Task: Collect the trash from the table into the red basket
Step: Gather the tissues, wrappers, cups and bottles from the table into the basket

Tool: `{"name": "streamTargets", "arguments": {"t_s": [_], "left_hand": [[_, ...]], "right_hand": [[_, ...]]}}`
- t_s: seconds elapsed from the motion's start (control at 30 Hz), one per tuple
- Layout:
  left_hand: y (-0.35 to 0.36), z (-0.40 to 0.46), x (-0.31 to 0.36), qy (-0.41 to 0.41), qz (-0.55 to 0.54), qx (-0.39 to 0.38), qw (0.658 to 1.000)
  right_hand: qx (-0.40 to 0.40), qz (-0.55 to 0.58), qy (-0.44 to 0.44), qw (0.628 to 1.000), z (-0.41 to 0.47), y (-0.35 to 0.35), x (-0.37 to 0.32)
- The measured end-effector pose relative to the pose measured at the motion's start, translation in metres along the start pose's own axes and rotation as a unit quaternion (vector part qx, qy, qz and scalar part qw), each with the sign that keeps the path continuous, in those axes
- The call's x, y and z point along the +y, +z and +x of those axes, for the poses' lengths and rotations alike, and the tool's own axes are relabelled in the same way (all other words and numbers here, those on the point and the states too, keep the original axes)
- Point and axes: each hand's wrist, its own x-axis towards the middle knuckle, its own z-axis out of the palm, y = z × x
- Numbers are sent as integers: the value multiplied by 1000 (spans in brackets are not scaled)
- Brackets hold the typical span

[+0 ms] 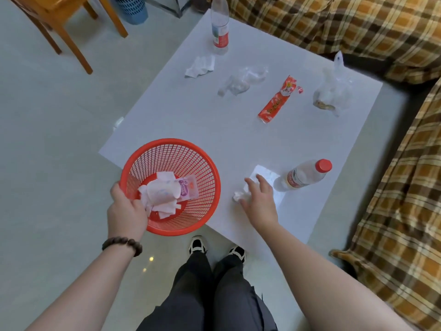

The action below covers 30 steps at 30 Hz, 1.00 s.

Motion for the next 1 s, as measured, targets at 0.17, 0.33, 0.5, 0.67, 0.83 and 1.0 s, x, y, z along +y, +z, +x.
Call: {"name": "streamTargets", "arguments": {"t_s": [0.17, 0.33, 0.5, 0.67, 0.83, 1.0], "left_hand": [[13, 0, -18, 4, 6, 12, 1000], [22, 3, -21, 12, 9, 18, 1000], [19, 5, -13, 7, 2, 10, 1000], [5, 2, 10, 28, -18, -13, 999], [-12, -4, 39, 70, -68, -45, 994], [-28, -9, 61, 104, -85, -70, 988]], "right_hand": [[-71, -93, 28, 993, 34, 29, 55], [-46, -120, 28, 991, 48, 50, 65], [-13, -59, 19, 998, 42, 45, 53], [103, 72, -13, 992, 23, 6, -17], [181, 141, -106, 967, -6, -38, -92], [202, 122, -138, 962, -23, -57, -132]]}}
